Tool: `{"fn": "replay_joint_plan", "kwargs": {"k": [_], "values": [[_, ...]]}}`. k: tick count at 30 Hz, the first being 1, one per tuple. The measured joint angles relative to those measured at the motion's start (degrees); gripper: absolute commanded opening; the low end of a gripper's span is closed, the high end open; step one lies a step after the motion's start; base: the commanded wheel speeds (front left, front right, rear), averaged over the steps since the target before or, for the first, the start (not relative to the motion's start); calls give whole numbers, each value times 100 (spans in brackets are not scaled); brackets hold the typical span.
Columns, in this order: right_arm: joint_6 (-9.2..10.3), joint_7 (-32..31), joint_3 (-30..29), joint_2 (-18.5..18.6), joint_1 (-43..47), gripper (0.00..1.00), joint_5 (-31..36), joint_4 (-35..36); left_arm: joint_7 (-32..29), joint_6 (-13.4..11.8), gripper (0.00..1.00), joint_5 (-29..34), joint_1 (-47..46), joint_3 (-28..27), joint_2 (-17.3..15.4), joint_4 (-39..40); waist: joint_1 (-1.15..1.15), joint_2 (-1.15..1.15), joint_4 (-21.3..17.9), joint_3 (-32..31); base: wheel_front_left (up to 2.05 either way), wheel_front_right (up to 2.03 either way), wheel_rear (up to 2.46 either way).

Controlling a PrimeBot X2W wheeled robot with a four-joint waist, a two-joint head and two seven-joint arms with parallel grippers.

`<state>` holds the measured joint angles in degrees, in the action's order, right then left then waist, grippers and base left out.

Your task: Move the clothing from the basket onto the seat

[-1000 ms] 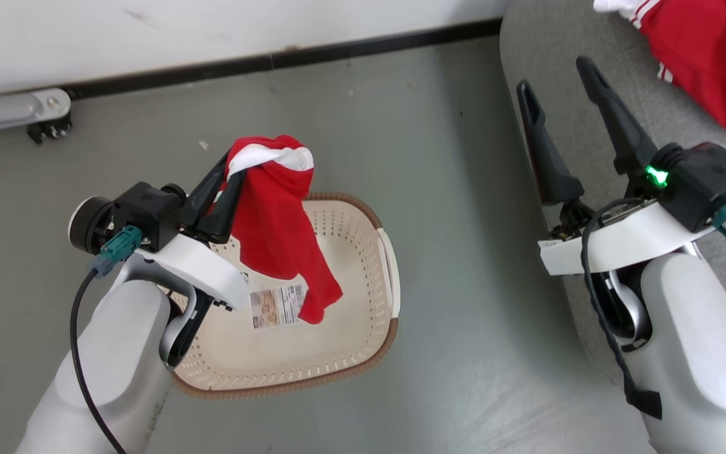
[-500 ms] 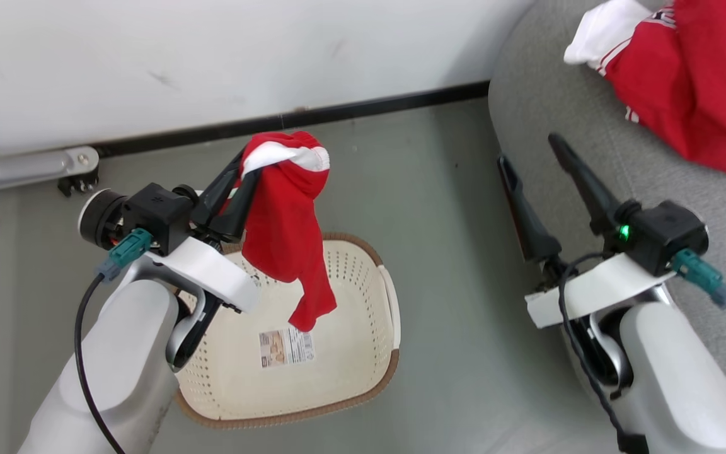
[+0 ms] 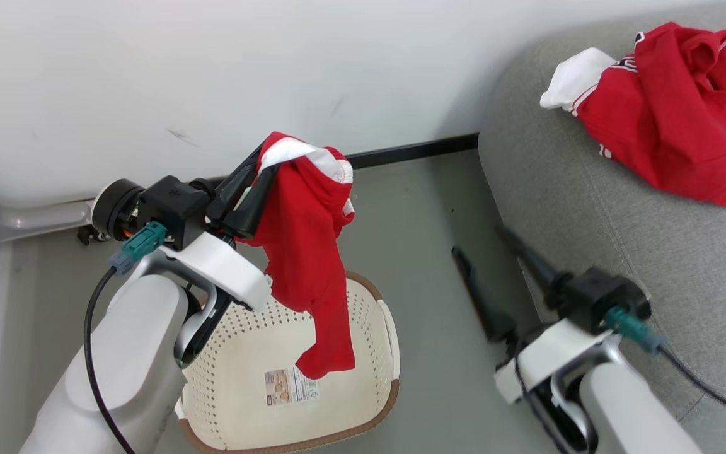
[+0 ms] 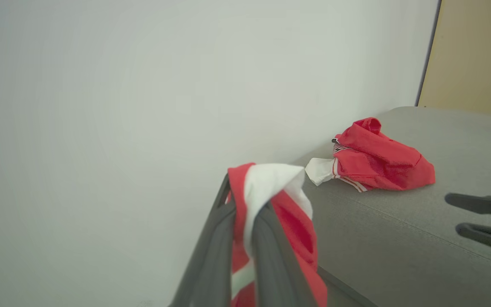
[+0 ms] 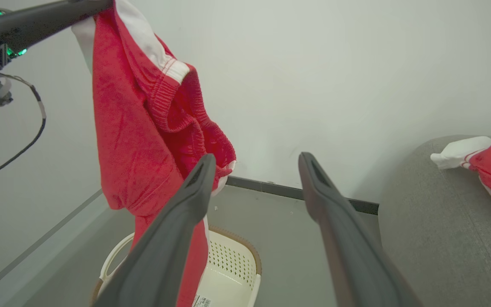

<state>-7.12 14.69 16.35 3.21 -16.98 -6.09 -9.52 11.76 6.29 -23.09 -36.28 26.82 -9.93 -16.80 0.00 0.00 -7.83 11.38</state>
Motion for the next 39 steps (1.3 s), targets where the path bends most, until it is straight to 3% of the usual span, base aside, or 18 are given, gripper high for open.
{"fn": "replay_joint_plan", "kwargs": {"k": [19, 39], "values": [[1, 0, 1395, 160, 287, 100, -497, -536, -422, 31, 0, -55, -211, 156, 312, 326, 0, 0, -53, -671, 0, 0, 0], [0, 0, 1395, 250, 261, 100, -563, -381, -915, -8, 0, -144, -241, 681, 617, 947, 0, 0, -134, -976, 0, 0, 0]]}}
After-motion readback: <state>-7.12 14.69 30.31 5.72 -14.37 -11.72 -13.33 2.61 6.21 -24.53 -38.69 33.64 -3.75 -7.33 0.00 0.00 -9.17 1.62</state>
